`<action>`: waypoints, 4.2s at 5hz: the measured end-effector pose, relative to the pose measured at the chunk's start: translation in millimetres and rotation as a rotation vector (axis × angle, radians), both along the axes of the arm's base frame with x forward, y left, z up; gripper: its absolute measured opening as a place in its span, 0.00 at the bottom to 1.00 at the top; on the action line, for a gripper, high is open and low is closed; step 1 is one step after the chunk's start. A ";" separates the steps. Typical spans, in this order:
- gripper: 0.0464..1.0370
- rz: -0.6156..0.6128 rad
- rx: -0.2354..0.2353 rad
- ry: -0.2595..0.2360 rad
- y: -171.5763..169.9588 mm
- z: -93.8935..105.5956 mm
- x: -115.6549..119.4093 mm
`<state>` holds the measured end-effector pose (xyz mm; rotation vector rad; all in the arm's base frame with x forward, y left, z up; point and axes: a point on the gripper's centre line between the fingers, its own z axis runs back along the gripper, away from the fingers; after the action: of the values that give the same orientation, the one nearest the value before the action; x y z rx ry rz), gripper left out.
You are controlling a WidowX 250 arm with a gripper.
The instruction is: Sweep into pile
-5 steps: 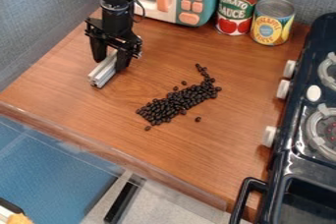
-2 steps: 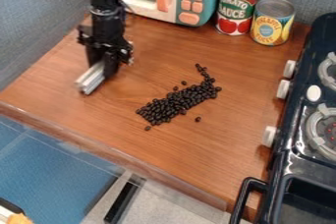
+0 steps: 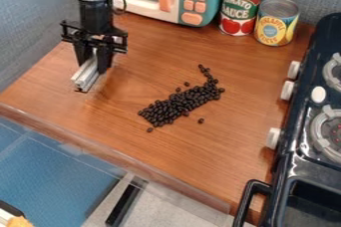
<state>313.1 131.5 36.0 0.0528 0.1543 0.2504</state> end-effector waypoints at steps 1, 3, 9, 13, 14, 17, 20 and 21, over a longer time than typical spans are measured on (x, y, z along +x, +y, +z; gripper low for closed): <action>0.34 0.148 0.048 0.015 -0.9 -11.9 -10.4; 0.34 0.266 0.122 0.008 -23.5 -24.0 -27.1; 0.34 0.566 0.117 -0.109 -74.7 -32.5 -48.6; 0.34 0.676 0.108 -0.126 -92.8 -33.6 -6.5; 0.34 0.702 0.109 -0.128 -95.1 -33.8 -2.0; 0.34 0.753 0.083 -0.125 -112.2 -33.4 13.3; 0.34 0.787 0.068 -0.126 -130.9 -34.2 39.6; 0.34 0.797 0.062 -0.127 -138.1 -34.7 51.2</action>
<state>364.3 -6.5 1.3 0.0347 0.0333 1.0521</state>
